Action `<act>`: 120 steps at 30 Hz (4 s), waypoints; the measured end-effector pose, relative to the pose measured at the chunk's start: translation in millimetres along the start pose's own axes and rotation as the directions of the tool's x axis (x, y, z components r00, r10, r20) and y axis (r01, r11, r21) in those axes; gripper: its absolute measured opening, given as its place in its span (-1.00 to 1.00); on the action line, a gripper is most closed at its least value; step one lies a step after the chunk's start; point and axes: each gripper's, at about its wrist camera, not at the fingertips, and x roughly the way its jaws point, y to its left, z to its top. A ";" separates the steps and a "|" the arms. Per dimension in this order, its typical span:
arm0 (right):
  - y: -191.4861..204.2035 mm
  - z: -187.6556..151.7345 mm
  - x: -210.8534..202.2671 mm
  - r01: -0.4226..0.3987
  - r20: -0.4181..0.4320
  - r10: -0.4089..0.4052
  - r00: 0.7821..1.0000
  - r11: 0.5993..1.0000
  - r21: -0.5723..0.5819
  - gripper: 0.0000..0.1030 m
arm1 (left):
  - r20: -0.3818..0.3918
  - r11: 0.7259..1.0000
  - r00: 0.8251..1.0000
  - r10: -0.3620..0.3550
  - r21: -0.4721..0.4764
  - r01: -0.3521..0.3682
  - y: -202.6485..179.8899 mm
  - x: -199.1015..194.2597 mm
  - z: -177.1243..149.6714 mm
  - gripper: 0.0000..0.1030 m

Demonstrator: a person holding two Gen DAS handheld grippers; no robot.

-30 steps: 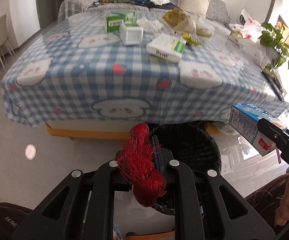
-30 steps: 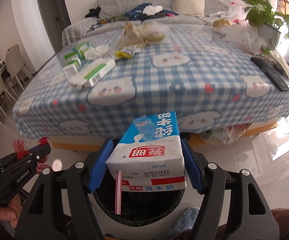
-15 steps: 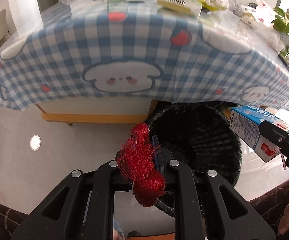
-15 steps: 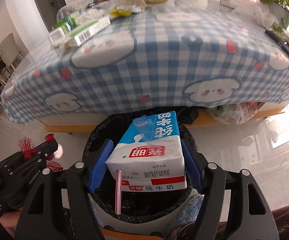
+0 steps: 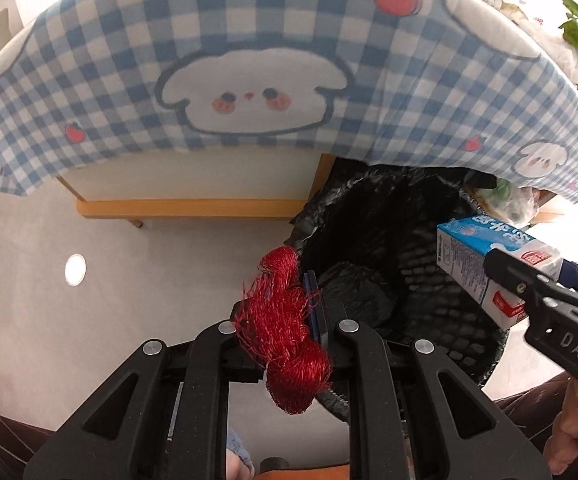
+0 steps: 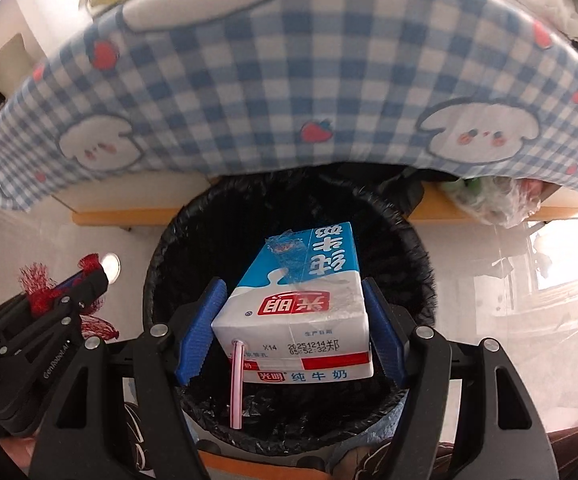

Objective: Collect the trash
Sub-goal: 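Carry the red mesh bag and milk carton down over the black trash bin, then open the right tool to drop the carton while the left tool drops the mesh bag, then raise both open tools back toward the table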

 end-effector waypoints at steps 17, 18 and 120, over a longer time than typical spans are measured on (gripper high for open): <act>-3.1 6.8 -4.2 0.038 0.026 -0.038 0.999 0.999 0.015 0.68 | -0.001 1.000 1.000 -0.004 -0.001 0.004 -6.5 -10.1 -0.1 -0.72; -6.0 7.6 -5.1 0.043 0.027 -0.043 0.999 0.999 0.017 0.74 | -0.002 1.000 1.000 -0.008 -0.001 0.008 -8.5 -9.7 0.2 -0.72; -19.4 118.5 -159.8 0.076 0.380 -0.070 0.922 0.997 0.000 0.83 | 0.255 0.998 0.966 0.048 -0.060 -0.033 19.2 -149.7 123.0 0.87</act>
